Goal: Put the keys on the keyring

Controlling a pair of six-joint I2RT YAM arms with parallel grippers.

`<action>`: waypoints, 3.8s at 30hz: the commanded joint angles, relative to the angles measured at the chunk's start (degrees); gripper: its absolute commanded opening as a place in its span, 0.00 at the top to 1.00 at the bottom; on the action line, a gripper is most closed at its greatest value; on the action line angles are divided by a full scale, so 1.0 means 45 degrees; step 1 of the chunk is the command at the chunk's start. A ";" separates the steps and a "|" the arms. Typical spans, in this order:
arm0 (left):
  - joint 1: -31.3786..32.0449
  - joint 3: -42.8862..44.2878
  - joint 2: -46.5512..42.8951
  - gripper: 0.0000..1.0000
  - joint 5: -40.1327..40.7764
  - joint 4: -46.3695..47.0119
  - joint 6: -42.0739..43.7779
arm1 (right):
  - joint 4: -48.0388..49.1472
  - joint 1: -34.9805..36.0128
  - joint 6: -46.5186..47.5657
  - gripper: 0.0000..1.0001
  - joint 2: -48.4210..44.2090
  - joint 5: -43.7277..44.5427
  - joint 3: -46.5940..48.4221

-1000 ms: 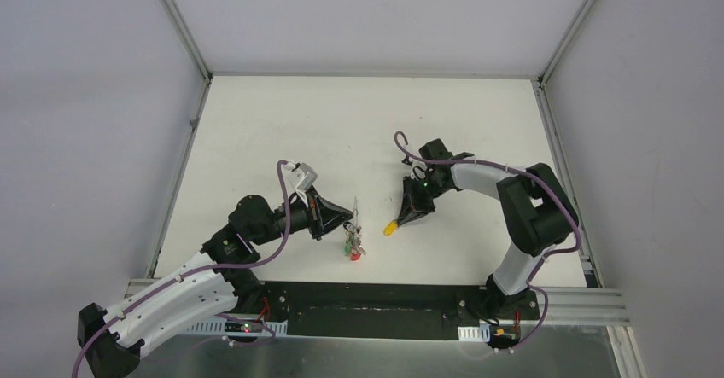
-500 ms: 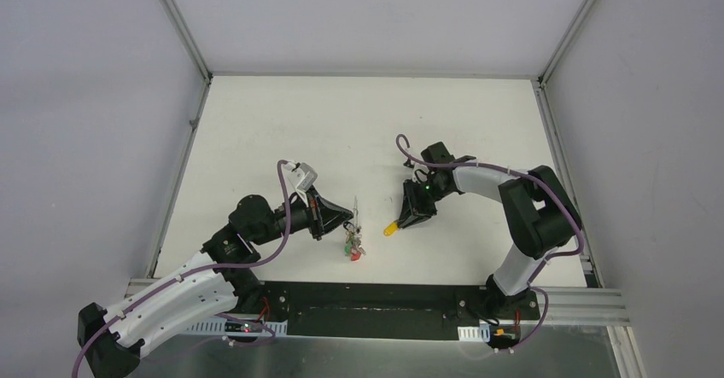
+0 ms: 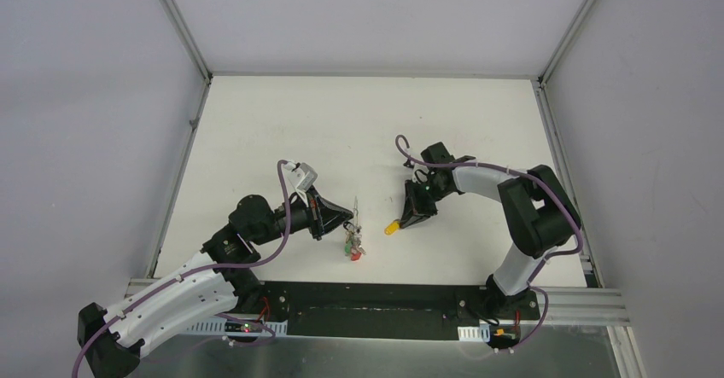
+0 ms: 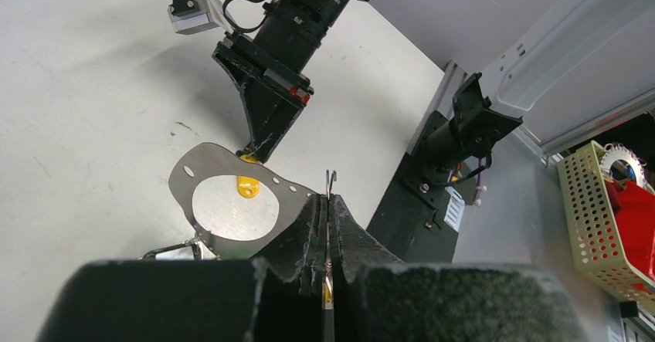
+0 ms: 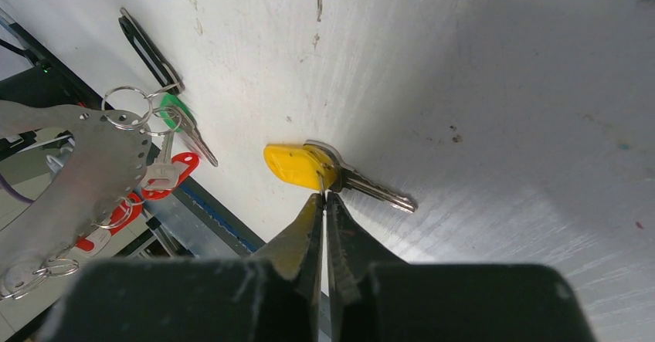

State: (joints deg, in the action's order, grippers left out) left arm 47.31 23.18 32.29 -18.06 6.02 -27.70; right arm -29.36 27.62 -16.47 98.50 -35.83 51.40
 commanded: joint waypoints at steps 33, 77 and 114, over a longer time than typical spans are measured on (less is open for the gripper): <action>0.0109 0.1189 -0.0307 1.00 -0.0282 -0.0216 0.1778 | -0.3115 -0.0062 0.2231 1.00 -0.6295 0.2806 0.3923; 0.0111 0.1745 0.2565 1.00 -0.1199 0.1808 0.1440 | -0.1493 0.0300 0.3523 1.00 -0.7577 -0.5001 0.2226; 0.0098 0.2473 0.3379 1.00 -0.3134 0.1598 0.2111 | -0.3960 0.3484 0.5036 1.00 -0.6107 -0.1346 0.4291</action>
State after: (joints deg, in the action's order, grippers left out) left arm 47.31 30.76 48.14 -30.65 10.39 -19.42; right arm -47.09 41.39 4.56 70.96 -44.84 68.16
